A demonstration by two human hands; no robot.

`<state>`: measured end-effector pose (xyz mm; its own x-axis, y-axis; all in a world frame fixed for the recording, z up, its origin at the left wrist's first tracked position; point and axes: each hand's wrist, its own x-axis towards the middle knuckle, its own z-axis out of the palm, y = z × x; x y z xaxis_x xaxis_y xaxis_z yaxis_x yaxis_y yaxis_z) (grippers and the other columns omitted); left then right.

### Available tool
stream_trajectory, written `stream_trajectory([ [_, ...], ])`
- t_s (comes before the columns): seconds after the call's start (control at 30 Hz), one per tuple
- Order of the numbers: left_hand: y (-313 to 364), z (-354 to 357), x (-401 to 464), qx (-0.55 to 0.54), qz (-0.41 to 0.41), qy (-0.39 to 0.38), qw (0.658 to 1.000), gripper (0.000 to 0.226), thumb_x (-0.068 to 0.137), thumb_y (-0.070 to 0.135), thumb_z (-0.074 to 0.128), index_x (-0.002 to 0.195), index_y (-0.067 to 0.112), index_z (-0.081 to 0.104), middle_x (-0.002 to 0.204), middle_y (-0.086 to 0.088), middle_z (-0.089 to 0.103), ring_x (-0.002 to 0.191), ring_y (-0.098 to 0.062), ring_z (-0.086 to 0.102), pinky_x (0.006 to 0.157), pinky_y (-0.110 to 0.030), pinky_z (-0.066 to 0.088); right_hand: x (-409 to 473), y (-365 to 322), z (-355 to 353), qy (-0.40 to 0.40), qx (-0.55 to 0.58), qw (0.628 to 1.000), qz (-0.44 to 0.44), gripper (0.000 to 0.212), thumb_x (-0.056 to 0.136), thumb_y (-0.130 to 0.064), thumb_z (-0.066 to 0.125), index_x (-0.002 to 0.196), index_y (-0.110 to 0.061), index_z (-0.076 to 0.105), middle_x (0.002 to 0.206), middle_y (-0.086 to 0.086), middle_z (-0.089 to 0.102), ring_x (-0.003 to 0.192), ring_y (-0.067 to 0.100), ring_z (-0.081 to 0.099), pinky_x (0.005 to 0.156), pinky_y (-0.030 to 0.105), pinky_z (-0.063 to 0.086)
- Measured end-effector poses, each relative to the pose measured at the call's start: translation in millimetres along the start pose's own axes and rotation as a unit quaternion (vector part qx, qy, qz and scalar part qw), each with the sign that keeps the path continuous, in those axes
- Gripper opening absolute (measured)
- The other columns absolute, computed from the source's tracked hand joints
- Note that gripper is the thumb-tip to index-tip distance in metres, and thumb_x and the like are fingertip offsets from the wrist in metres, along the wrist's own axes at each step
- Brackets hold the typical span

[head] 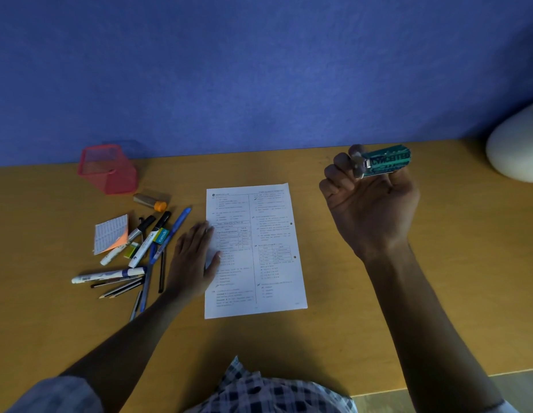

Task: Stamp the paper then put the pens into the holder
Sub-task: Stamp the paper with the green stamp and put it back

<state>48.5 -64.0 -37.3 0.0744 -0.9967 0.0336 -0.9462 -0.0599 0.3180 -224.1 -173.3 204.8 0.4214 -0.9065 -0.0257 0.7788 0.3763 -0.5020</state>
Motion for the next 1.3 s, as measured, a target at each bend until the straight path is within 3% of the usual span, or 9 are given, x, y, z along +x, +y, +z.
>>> stream_trajectory([
  [0.27, -0.9, -1.4, 0.1, 0.004, 0.004, 0.004, 1.0, 0.064, 0.096, 0.049, 0.032, 0.148, 0.011, 0.032, 0.157, -0.007, 0.029, 0.148, -0.021, 0.02, 0.119, -0.042, 0.019, -13.2, 4.3, -3.6, 0.043, -0.068, 0.997, -0.016, 0.021, 0.081, -0.022, 0.034, 0.085, -0.007, 0.049, 0.069, 0.001, 0.057, 0.057, 0.012, 0.037, 0.055, 0.022, 0.034],
  [0.47, 0.1, -3.4, 0.4, 0.005, 0.009, 0.009, 1.0, 0.063, 0.095, 0.048, 0.034, 0.145, 0.009, 0.035, 0.155, -0.008, 0.032, 0.146, -0.023, 0.024, 0.117, -0.043, 0.022, -30.4, 7.3, -9.8, 0.067, -0.096, 0.993, -0.027, 0.026, 0.083, -0.022, 0.037, 0.082, -0.01, 0.06, 0.074, 0.002, 0.061, 0.058, 0.011, 0.035, 0.057, 0.023, 0.032],
  [0.57, -1.3, -3.6, 0.4, 0.0, 0.011, 0.01, 1.0, 0.063, 0.095, 0.048, 0.034, 0.145, 0.009, 0.035, 0.155, -0.008, 0.032, 0.146, -0.023, 0.024, 0.116, -0.043, 0.022, -38.0, 8.5, -13.0, 0.085, -0.113, 0.989, -0.035, 0.022, 0.084, -0.021, 0.041, 0.085, -0.01, 0.06, 0.078, 0.007, 0.052, 0.059, 0.012, 0.032, 0.057, 0.024, 0.032],
  [0.63, -3.5, -3.9, 0.4, -0.002, 0.01, 0.008, 1.0, 0.064, 0.095, 0.049, 0.034, 0.145, 0.01, 0.035, 0.155, -0.008, 0.032, 0.146, -0.023, 0.023, 0.117, -0.044, 0.023, -42.6, 9.7, -17.2, 0.099, -0.14, 0.984, -0.041, 0.016, 0.088, -0.018, 0.042, 0.087, -0.009, 0.056, 0.077, 0.006, 0.042, 0.06, 0.011, 0.035, 0.057, 0.023, 0.033],
  [0.73, -4.6, -4.8, -0.1, -0.003, 0.011, 0.009, 1.0, 0.064, 0.095, 0.049, 0.034, 0.145, 0.01, 0.034, 0.156, -0.008, 0.031, 0.147, -0.023, 0.022, 0.117, -0.044, 0.023, -48.9, 13.2, -25.9, 0.147, -0.233, 0.959, -0.071, 0.016, 0.092, -0.015, 0.041, 0.087, -0.012, 0.056, 0.071, -0.001, 0.049, 0.061, 0.009, 0.044, 0.056, 0.021, 0.036],
  [0.83, -4.4, -6.2, -0.2, -0.007, 0.01, 0.012, 1.0, 0.063, 0.095, 0.048, 0.036, 0.145, 0.009, 0.035, 0.156, -0.009, 0.031, 0.147, -0.023, 0.022, 0.117, -0.044, 0.021, -54.7, 21.2, -35.4, 0.173, -0.363, 0.909, -0.108, 0.012, 0.091, -0.014, 0.048, 0.081, -0.015, 0.054, 0.065, -0.005, 0.046, 0.059, 0.012, 0.04, 0.057, 0.023, 0.034],
  [0.97, -3.6, -6.0, -0.1, -0.005, 0.009, 0.008, 1.0, 0.064, 0.094, 0.049, 0.035, 0.145, 0.01, 0.034, 0.156, -0.008, 0.03, 0.147, -0.023, 0.021, 0.117, -0.044, 0.02, -63.4, 37.9, -53.7, 0.146, -0.534, 0.822, -0.132, 0.014, 0.098, -0.01, 0.046, 0.087, -0.014, 0.053, 0.068, -0.011, 0.049, 0.061, 0.01, 0.041, 0.058, 0.023, 0.035],
  [1.17, -3.5, -5.8, -0.5, -0.001, 0.011, 0.005, 1.0, 0.063, 0.095, 0.048, 0.034, 0.145, 0.01, 0.034, 0.157, -0.008, 0.029, 0.147, -0.024, 0.02, 0.117, -0.044, 0.019, -76.6, 66.8, -87.0, 0.06, -0.786, 0.602, -0.128, 0.014, 0.101, -0.025, 0.045, 0.098, -0.014, 0.052, 0.08, -0.006, 0.06, 0.054, 0.008, 0.046, 0.047, 0.024, 0.033],
  [1.3, -4.1, -6.0, -0.9, 0.003, 0.012, 0.007, 1.0, 0.063, 0.096, 0.048, 0.035, 0.145, 0.01, 0.034, 0.156, -0.009, 0.031, 0.146, -0.024, 0.022, 0.116, -0.044, 0.02, -84.0, 83.6, -102.1, -0.014, -0.856, 0.502, -0.125, 0.021, 0.1, -0.03, 0.044, 0.096, -0.011, 0.053, 0.087, -0.001, 0.061, 0.059, 0.007, 0.048, 0.05, 0.014, 0.025],
])
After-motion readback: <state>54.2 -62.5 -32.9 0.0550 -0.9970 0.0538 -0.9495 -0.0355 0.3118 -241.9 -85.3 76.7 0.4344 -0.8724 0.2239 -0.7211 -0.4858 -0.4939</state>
